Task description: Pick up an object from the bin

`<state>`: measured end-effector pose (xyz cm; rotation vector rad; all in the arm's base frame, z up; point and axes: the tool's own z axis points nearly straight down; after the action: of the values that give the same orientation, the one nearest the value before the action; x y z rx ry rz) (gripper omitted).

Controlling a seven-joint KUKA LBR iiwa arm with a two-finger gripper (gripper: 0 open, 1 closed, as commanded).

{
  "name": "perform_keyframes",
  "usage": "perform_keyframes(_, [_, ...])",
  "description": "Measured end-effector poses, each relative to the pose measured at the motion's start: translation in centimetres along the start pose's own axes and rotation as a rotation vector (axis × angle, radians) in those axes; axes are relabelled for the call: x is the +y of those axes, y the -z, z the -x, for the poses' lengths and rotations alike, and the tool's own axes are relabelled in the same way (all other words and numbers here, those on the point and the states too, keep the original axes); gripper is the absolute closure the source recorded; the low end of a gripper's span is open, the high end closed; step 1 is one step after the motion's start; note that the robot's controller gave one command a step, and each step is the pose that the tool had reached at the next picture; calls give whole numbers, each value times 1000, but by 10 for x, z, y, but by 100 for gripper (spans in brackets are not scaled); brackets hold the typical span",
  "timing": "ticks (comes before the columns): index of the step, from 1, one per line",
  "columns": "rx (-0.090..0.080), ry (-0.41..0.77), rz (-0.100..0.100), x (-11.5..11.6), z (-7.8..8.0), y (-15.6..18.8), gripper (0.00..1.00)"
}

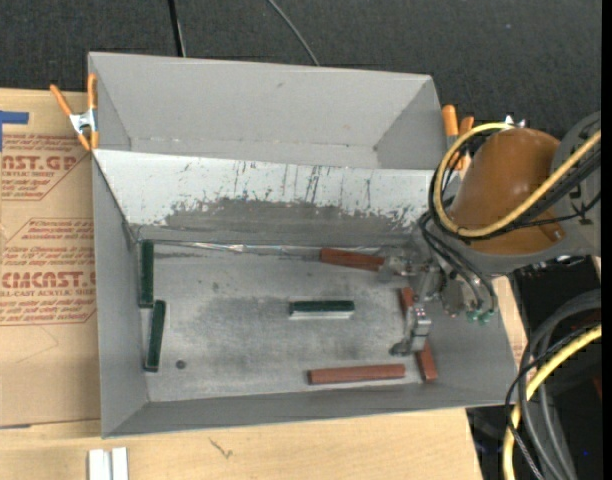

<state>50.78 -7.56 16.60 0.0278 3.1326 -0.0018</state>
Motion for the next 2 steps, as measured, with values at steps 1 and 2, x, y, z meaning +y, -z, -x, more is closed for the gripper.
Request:
perform_keyframes(1, [6,-4,1,1,-4,-24,0])
perform_keyframes(2, [9,222,3,-9,15,-52,0])
